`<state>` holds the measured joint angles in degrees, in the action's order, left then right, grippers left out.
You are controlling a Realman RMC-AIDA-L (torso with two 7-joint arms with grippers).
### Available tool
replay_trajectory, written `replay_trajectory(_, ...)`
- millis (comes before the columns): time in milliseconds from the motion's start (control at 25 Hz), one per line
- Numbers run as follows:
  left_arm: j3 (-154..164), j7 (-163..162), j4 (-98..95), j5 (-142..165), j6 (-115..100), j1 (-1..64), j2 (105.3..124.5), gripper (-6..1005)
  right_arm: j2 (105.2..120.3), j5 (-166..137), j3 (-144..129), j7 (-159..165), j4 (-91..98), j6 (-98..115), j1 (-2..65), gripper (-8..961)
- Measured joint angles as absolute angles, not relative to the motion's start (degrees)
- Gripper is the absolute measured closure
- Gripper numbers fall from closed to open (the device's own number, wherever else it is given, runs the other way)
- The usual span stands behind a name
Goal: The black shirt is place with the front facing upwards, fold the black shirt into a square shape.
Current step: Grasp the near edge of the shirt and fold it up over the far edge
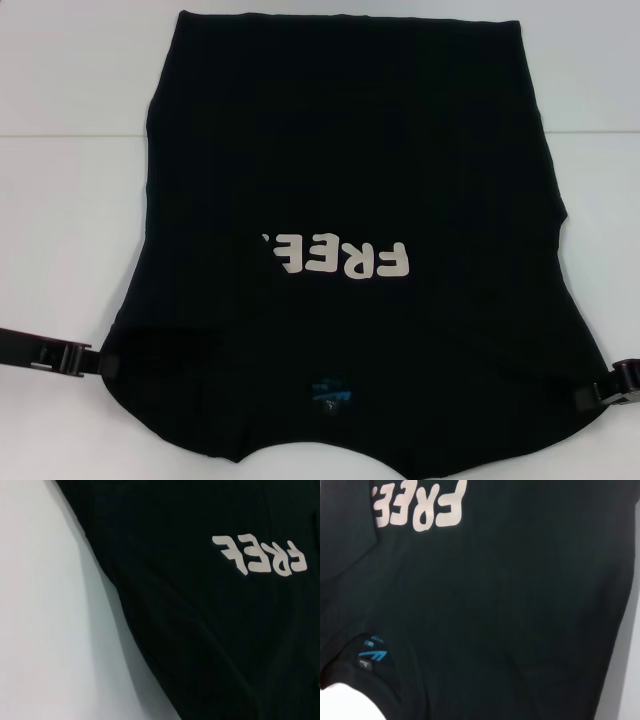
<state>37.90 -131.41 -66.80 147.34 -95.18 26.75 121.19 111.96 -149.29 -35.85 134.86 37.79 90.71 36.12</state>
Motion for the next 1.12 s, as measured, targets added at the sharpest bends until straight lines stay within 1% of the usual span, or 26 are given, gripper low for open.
replay_trajectory(240,37.8,-132.4,-66.3,148.4,-97.6,26.5,121.01,986,110.01,-149.1,-35.6,132.3,38.0,94.9,35.6,908)
replay_trajectory(360,37.8,-132.6,-64.9,148.6,-99.9,26.3,120.61,986,109.45,-149.1,-35.5,130.2,38.1,97.5,35.2,908)
replay_trajectory(520,37.8,-131.7,-62.8,148.6,-104.4,26.0,120.11,985,109.3,-149.4,-35.9,127.4,38.1,101.7,34.6,907)
replay_trajectory(760,37.2,-130.1,-60.0,148.8,-112.7,25.9,118.87,986,109.26,-149.6,-39.4,125.5,37.7,105.3,33.2,907)
replay_trajectory(1120,36.8,-128.3,-58.8,152.6,-117.8,26.8,118.66,985,109.64,-149.7,-42.2,123.3,37.2,108.4,31.8,905)
